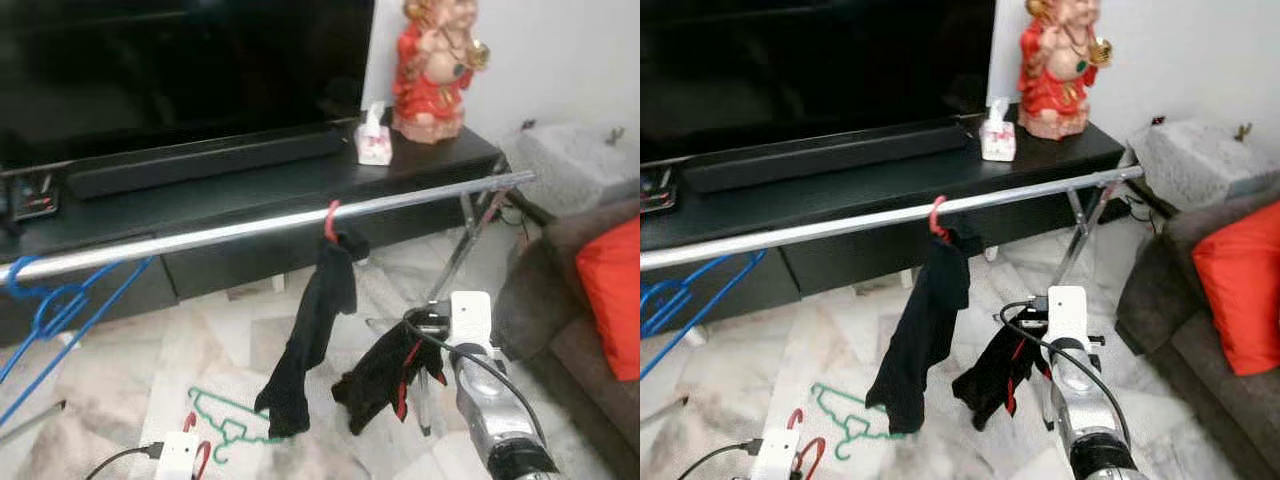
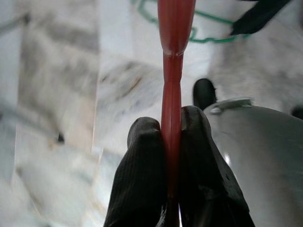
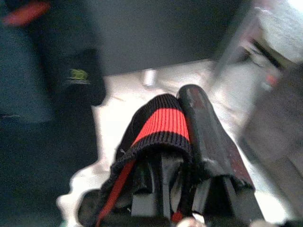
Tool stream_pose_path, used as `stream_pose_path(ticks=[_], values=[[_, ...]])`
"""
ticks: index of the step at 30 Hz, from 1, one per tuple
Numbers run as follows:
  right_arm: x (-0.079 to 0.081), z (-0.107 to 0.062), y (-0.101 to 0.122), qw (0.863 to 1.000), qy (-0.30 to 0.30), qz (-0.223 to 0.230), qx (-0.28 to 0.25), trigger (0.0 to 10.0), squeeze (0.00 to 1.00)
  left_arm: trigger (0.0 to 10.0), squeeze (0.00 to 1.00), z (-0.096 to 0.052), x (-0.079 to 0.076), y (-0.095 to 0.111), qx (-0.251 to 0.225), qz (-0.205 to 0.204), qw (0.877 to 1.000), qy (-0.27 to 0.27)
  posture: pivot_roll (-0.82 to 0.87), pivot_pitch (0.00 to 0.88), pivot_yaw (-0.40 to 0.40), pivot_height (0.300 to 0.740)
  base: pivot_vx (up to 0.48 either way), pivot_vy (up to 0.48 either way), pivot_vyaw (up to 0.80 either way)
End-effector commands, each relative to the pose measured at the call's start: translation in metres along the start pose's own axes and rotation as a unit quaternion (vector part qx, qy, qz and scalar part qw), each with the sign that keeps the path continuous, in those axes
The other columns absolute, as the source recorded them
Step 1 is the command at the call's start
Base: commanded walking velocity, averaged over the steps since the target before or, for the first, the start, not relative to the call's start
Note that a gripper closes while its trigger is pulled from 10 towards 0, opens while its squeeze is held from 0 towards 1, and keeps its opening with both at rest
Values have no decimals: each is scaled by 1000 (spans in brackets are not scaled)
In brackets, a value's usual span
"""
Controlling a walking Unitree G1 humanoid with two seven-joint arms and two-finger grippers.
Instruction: Hang hanger
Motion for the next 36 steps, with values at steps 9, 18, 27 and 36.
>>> stream_pose_path(ticks=[9,18,27,36], values=[[0,0,6,1000,-2,5,-13,10000,0,10000,0,-4,-5,-22,29,1,1000,-5,-44,0,-39,740,-259,0,0],[-1,0,6,1000,-4,6,-12,10000,0,10000,0,-4,-5,-23,30,1,1000,-7,-43,0,-38,740,-258,0,0],[-8,1,7,1000,-18,9,-12,10000,0,10000,0,-5,-4,-31,42,1,999,-8,-43,1,-44,740,-258,0,0],[-7,2,5,1000,-13,14,-1,10000,0,10000,0,-7,0,-37,51,-7,999,-6,-42,13,-48,740,-260,0,-267]])
Point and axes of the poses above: a point about 5 cm out from each wrist's last joint towards the gripper, its own z axis pointing out of the wrist towards the gripper, its own y axis along the axis of the wrist's last joint, x = y × z, the point moved 4 cm from there along z, pointing out of the wrist towards the gripper, and after that the axes turned 8 degrees about -z, right-handed, at the moved point
